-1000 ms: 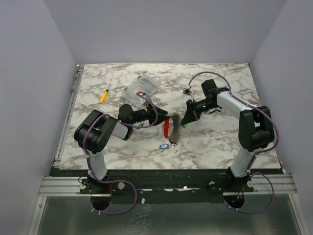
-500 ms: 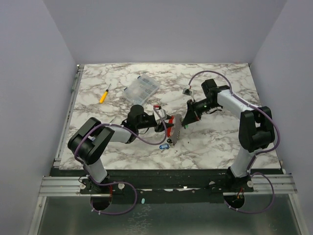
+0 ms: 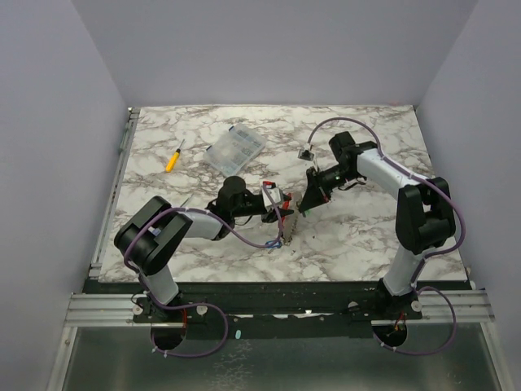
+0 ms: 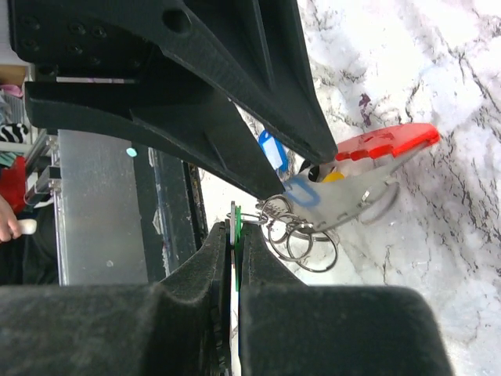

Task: Remove the keys from the keyring

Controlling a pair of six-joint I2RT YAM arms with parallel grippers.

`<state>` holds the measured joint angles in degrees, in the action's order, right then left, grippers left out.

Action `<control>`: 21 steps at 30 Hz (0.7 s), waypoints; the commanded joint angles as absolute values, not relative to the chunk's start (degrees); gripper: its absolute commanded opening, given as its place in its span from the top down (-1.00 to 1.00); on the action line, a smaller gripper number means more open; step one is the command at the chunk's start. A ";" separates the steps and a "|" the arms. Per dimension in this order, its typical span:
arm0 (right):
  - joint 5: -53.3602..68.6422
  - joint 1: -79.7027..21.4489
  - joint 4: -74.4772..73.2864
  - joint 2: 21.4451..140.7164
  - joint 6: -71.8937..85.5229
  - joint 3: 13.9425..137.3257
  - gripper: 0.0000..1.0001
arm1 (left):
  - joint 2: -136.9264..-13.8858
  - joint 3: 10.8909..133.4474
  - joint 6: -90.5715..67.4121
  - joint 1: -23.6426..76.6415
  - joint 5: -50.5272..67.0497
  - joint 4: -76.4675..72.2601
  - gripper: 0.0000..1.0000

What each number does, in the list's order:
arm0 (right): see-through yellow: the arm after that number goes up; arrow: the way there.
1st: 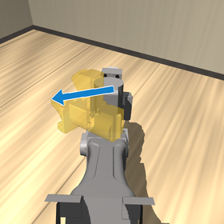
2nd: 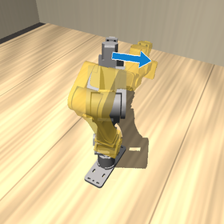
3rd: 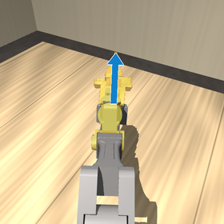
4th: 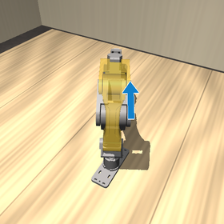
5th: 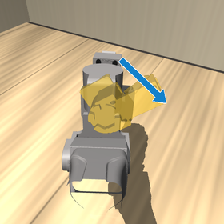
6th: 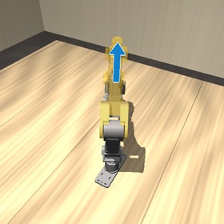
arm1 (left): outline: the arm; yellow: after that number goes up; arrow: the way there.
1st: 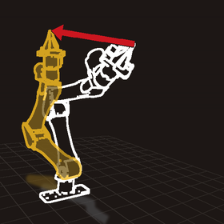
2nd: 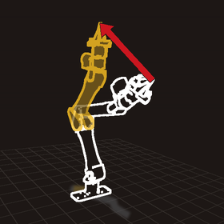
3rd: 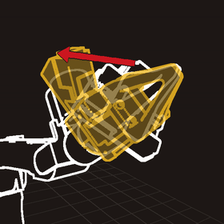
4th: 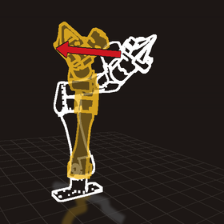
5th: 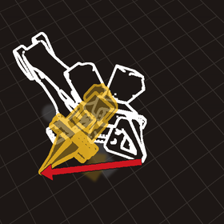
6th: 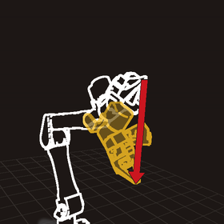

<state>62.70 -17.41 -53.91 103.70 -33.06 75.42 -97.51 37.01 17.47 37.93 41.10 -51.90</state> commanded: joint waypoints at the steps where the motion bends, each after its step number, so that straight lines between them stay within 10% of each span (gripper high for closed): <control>1: 65.26 -18.47 -55.02 102.48 -33.33 77.75 0.99 | -97.01 38.15 18.80 38.94 43.03 -51.59 0.10; 13: 65.17 -19.92 -55.19 102.93 -32.79 78.40 0.99 | -96.71 38.47 18.71 40.32 43.82 -51.68 0.38; 17: 65.04 -19.90 -56.15 102.97 -33.40 78.90 0.99 | -96.25 38.48 16.71 40.20 44.06 -51.77 1.00; 21: 63.64 -19.87 -57.11 102.38 -34.00 78.82 0.99 | -95.34 38.74 10.93 37.85 44.02 -51.90 1.00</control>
